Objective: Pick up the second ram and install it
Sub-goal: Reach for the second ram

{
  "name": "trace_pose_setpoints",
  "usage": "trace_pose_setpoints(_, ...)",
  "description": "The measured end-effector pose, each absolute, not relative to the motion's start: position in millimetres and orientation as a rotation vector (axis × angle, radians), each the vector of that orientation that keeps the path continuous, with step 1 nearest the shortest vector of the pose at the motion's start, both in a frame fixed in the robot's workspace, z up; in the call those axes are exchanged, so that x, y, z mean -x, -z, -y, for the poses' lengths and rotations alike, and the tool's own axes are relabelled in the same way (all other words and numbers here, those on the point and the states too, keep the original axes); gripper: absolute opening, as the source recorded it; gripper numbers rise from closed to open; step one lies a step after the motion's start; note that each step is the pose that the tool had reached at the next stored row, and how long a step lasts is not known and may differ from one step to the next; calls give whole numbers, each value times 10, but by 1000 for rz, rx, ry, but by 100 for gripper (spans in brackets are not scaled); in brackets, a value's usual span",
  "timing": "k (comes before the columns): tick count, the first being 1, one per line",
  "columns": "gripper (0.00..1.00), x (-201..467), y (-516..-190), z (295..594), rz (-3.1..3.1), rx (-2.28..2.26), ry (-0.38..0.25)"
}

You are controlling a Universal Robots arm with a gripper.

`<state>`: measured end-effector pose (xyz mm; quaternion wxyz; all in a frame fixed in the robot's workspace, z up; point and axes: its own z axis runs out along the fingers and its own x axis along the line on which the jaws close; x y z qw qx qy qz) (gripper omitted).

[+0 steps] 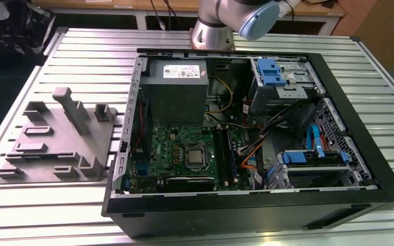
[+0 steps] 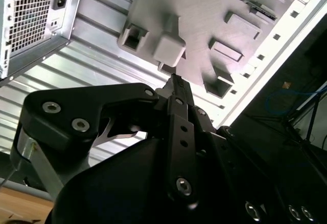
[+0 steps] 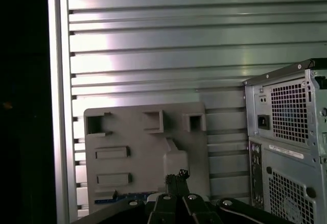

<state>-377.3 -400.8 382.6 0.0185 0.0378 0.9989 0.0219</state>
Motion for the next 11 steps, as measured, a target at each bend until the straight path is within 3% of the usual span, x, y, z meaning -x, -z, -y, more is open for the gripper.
trace_pose_setpoints(11,7,3923,-3717,4125,-3102,-117,-68)
